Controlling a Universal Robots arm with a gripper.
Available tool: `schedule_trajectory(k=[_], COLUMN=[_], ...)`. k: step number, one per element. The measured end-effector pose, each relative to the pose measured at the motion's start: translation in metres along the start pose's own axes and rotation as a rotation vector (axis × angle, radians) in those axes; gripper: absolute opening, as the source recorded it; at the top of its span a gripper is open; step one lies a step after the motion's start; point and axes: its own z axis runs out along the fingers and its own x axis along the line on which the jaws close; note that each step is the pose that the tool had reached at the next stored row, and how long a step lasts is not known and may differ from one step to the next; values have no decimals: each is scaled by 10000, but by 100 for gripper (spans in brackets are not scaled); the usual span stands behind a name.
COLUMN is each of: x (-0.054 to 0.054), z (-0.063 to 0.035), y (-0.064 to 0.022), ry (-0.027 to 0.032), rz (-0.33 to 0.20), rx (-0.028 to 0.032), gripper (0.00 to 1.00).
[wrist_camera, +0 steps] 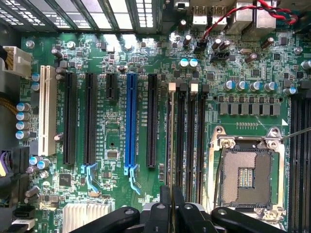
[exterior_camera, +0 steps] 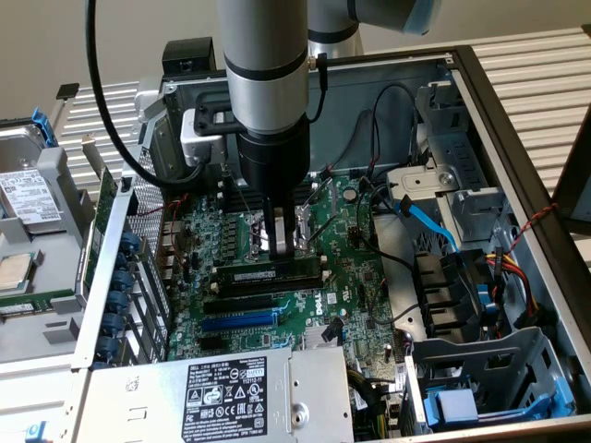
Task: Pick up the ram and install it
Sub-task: 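Insert the ram into the slot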
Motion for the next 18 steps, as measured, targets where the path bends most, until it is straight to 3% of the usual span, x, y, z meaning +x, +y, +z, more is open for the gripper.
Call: schedule_trajectory(k=[18], x=[0], z=[7], y=[2], ry=[1], rz=[55], rx=[8], gripper=[13])
